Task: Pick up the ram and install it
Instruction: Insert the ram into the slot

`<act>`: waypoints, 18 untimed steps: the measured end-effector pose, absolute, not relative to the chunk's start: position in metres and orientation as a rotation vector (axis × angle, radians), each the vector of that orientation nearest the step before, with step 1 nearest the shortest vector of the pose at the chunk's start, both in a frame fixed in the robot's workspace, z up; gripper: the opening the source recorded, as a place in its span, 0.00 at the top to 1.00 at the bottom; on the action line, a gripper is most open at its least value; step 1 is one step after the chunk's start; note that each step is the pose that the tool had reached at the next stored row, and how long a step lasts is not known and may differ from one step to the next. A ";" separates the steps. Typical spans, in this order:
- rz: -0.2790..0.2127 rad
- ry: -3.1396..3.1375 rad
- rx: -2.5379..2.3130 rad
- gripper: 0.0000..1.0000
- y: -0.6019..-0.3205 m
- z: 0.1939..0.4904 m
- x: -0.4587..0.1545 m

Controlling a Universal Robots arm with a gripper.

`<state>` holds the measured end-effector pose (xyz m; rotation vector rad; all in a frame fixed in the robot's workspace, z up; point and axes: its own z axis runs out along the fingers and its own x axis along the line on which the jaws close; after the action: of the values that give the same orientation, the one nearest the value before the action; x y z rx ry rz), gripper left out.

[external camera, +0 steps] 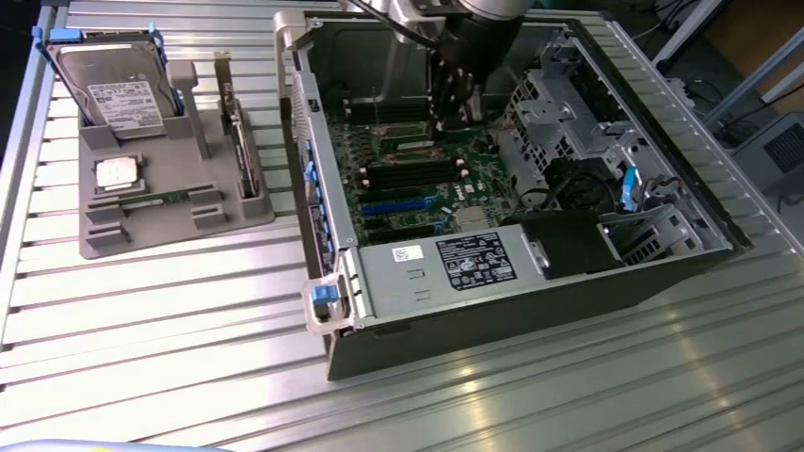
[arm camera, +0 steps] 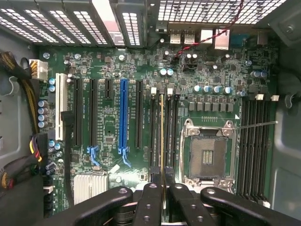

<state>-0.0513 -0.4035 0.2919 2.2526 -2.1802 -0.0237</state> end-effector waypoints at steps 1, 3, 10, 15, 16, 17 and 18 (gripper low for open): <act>-0.024 -2.180 2.252 0.87 -0.404 0.290 -0.051; -0.023 -2.188 2.244 0.87 -0.404 0.285 -0.052; -0.023 -2.200 2.233 0.87 -0.404 0.278 -0.052; -0.023 -2.202 2.231 0.87 -0.404 0.266 -0.053; -0.023 -2.202 2.230 0.87 -0.405 0.265 -0.053; -0.023 -2.203 2.230 0.87 -0.405 0.264 -0.053; -0.023 -2.203 2.229 0.87 -0.405 0.262 -0.053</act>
<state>-0.0533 -0.4050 0.2624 2.2292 -2.2034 -0.0228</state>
